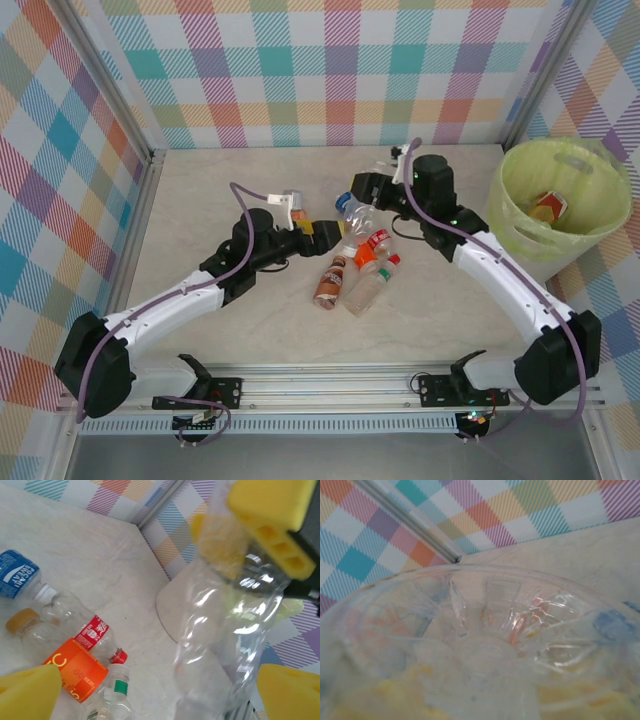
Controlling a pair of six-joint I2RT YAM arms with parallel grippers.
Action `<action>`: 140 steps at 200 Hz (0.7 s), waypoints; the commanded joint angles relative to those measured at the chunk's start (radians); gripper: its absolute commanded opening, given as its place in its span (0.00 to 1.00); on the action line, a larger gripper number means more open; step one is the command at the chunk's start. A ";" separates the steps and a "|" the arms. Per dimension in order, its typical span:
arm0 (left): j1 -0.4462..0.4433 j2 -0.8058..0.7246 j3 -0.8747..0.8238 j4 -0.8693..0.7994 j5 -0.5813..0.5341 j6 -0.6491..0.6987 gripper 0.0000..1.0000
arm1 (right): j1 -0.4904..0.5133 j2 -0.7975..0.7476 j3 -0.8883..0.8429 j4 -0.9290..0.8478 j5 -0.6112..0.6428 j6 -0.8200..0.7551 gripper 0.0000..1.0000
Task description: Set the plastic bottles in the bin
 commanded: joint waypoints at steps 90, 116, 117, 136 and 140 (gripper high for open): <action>0.008 -0.075 -0.096 -0.026 -0.119 0.012 1.00 | -0.423 -0.319 0.024 0.166 0.514 -0.232 0.58; 0.008 -0.065 -0.095 -0.021 -0.116 0.005 1.00 | -0.492 -0.316 0.038 0.244 0.607 -0.310 0.59; 0.008 -0.065 -0.095 -0.021 -0.116 0.004 1.00 | -0.495 -0.316 0.038 0.249 0.610 -0.315 0.59; 0.008 -0.060 -0.096 -0.022 -0.114 0.000 1.00 | -0.537 -0.302 0.020 0.332 0.684 -0.428 0.59; 0.008 -0.058 -0.098 -0.022 -0.113 -0.002 1.00 | -0.542 -0.295 0.013 0.350 0.703 -0.455 0.59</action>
